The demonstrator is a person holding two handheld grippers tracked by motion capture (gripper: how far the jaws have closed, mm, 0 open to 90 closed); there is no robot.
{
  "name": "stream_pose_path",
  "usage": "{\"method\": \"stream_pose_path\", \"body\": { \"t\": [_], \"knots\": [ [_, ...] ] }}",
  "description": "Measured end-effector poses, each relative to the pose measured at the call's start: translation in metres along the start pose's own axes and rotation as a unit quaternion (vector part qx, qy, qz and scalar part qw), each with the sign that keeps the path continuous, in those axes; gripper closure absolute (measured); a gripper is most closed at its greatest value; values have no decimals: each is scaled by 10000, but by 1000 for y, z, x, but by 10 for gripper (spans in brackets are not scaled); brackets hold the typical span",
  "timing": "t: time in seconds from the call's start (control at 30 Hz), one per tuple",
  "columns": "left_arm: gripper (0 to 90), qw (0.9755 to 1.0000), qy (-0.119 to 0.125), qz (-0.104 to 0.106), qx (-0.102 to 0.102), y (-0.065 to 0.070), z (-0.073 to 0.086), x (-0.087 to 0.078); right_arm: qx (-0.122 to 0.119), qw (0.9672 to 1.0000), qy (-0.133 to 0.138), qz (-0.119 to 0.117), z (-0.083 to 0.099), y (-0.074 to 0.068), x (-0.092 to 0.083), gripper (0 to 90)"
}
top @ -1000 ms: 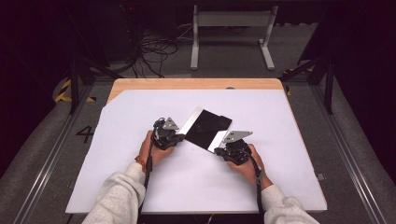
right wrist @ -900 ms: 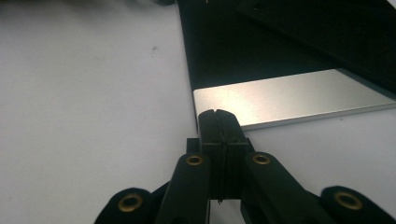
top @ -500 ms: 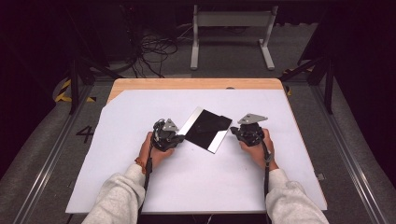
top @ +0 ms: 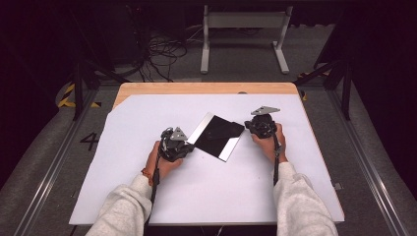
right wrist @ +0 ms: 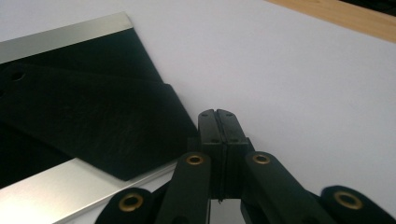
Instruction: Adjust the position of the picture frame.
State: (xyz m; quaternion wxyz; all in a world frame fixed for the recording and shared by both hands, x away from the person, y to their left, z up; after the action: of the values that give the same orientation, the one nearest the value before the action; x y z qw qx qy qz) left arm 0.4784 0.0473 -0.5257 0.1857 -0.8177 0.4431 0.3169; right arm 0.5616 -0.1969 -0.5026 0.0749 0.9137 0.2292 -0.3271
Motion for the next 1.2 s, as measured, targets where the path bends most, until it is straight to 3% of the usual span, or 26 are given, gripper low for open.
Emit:
{"method": "stream_pose_path", "body": {
  "t": [0.23,0.37,0.5,0.57,0.77,1.2],
  "knots": [
    [898,9999,47,44,-79,-1,0,0,70,9999,-106,11,2,6,15,900],
    [897,10000,26,5,-67,-1,0,0,186,9995,-95,-218,1,4,17,900],
    [897,10000,26,-14,-55,-2,0,0,133,9994,-166,-278,1,2,16,900],
    [897,10000,26,-20,-59,-2,0,0,51,9982,-249,-550,3,-2,14,900],
    [897,10000,22,30,-46,-3,0,0,-113,9960,-405,-785,7,-13,9,900],
    [896,9999,-103,12,-56,-8,6,-7,-325,9939,-347,-994,22,-31,-6,900]
  ]
}}
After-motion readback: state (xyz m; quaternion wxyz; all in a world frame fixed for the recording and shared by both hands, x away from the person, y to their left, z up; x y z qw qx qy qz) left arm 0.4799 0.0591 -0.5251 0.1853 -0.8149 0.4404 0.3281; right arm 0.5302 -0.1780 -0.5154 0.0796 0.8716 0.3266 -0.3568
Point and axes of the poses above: each handheld gripper's, and its own axes: x roughly forward along the jaws, z roughly out of its underside, y roughly to its right, the point moved 9 cm from there along x, roughly forward along the jaws, and after that the axes turned 5 degrees about x, right-handed, at the moved point
